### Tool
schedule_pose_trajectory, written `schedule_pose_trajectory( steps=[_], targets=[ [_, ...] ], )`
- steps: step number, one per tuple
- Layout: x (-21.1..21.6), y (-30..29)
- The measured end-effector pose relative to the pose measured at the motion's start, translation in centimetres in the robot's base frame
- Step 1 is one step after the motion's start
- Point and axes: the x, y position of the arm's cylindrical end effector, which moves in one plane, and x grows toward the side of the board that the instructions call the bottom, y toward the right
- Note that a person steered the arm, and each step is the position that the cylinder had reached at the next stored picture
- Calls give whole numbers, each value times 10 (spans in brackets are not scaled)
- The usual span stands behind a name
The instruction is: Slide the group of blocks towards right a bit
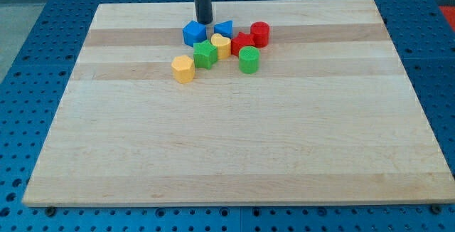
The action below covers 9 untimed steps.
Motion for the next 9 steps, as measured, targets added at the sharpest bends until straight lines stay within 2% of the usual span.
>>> schedule_pose_trajectory(
  steps=[1,3,4,9],
  targets=[
    [7,-30],
    [50,-93],
    [76,-92],
    [85,48]
  ],
)
